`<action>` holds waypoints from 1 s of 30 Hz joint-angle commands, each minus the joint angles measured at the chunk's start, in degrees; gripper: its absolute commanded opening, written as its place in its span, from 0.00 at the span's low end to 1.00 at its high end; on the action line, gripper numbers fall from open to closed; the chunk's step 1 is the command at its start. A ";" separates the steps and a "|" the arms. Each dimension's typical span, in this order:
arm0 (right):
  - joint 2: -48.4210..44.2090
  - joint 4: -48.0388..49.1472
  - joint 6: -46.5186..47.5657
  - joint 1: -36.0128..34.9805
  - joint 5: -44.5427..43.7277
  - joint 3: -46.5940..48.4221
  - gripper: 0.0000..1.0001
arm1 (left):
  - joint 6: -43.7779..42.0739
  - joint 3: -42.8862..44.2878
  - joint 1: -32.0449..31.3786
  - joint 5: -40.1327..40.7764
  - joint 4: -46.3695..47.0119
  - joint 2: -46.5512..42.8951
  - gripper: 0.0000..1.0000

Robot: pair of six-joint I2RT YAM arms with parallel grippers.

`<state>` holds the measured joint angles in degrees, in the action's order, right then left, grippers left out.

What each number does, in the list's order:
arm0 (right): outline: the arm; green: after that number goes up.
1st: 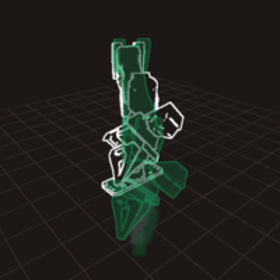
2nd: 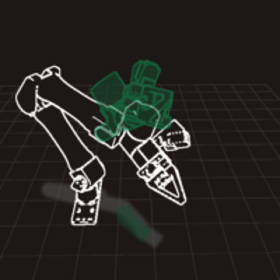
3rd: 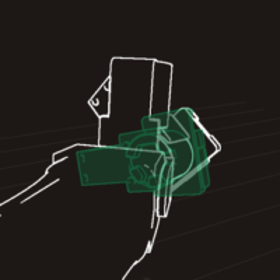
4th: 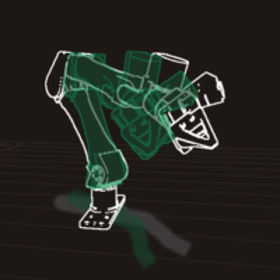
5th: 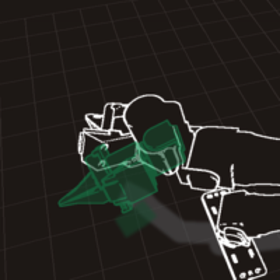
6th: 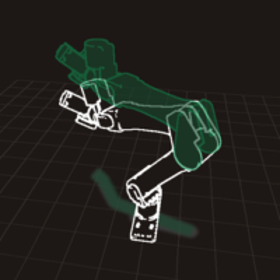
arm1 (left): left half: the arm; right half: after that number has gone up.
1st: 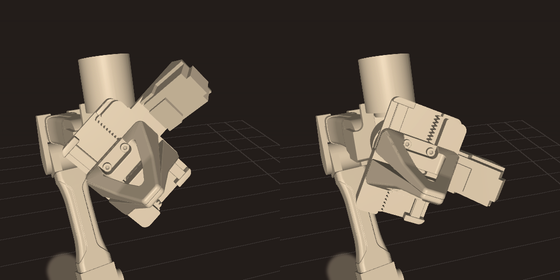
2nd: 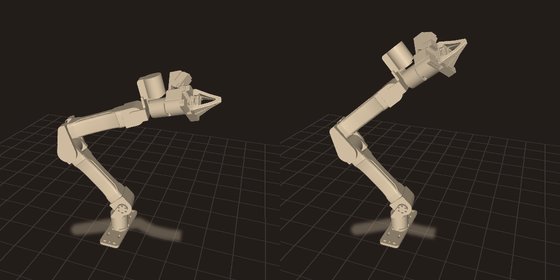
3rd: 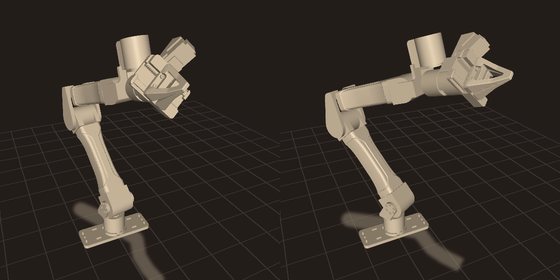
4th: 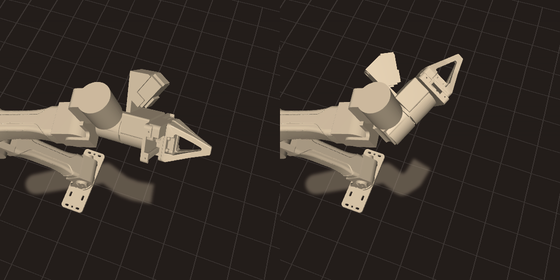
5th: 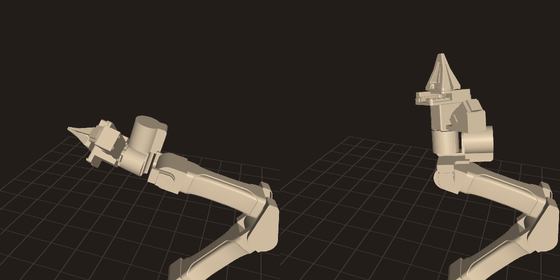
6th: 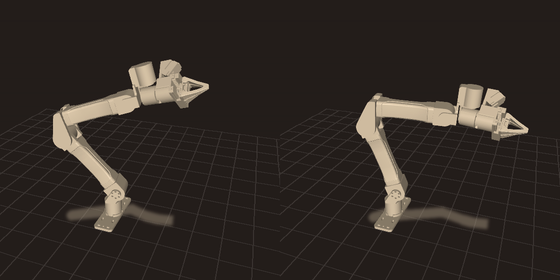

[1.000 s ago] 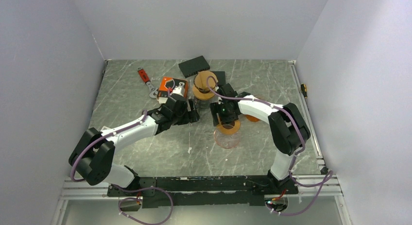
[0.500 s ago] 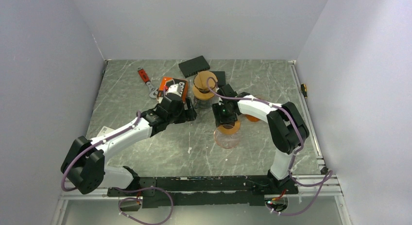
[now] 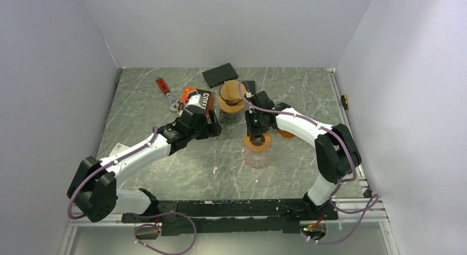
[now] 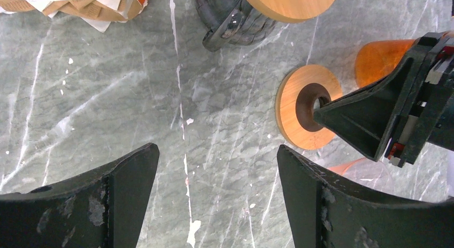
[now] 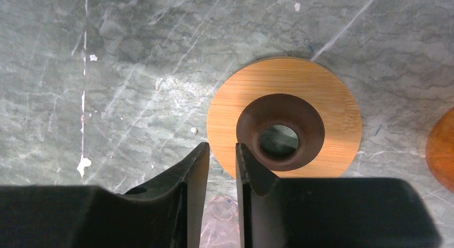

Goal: Place the coffee filter in the dripper

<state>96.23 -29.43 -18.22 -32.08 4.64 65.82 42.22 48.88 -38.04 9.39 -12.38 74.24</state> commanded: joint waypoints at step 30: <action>0.96 9.41 -2.08 2.87 -0.13 -7.20 0.49 | 0.04 0.16 1.04 0.31 -0.19 -3.06 0.87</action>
<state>97.54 -22.33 -19.53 -30.02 4.14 58.98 42.11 48.88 -37.21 9.89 -13.47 72.20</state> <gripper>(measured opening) 0.511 0.874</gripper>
